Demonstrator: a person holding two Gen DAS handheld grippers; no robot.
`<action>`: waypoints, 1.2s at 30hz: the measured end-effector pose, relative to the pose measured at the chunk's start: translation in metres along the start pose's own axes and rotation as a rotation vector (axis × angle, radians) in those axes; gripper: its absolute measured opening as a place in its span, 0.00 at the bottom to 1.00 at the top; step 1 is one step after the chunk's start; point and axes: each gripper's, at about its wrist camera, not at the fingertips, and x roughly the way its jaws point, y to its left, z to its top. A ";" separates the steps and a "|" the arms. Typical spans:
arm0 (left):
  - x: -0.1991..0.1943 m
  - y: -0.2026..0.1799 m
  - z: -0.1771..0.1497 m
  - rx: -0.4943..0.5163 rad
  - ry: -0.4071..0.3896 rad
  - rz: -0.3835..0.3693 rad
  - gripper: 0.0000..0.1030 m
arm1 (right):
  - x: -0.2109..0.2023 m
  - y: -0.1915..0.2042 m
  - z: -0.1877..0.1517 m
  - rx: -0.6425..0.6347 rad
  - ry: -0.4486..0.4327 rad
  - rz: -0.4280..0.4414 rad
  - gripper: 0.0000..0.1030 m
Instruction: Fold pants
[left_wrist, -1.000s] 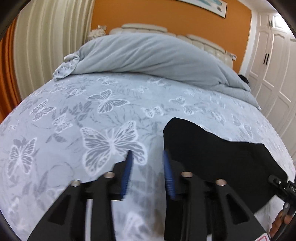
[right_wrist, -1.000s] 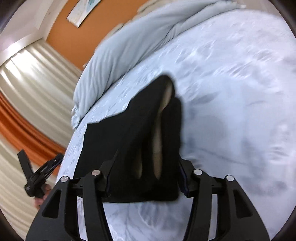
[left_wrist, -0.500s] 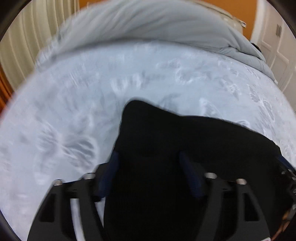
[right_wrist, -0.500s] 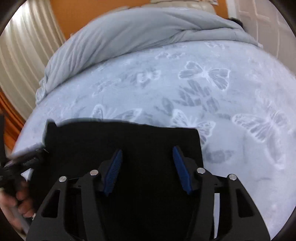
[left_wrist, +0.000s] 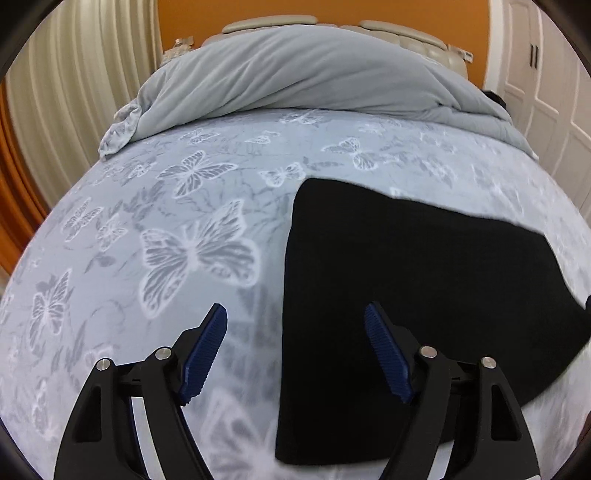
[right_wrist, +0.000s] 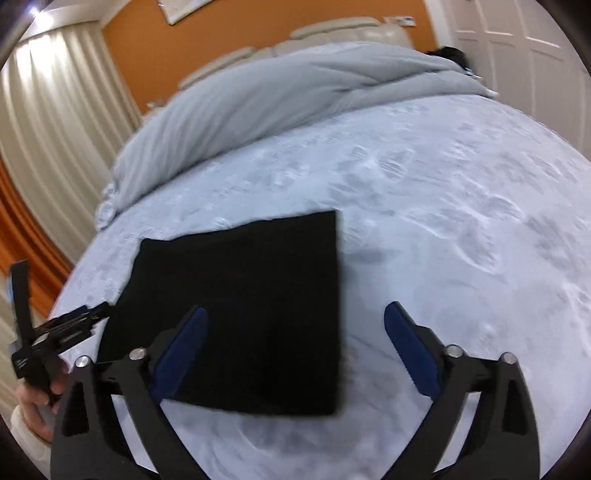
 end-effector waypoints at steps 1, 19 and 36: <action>-0.001 -0.001 -0.003 0.002 0.013 -0.005 0.73 | 0.007 -0.007 -0.004 0.031 0.034 0.022 0.92; -0.016 0.026 -0.022 -0.243 0.188 -0.422 0.17 | -0.009 0.020 -0.017 0.063 0.147 0.317 0.35; -0.083 -0.026 -0.063 0.079 -0.005 -0.049 0.45 | -0.021 0.031 -0.057 -0.209 0.137 -0.151 0.54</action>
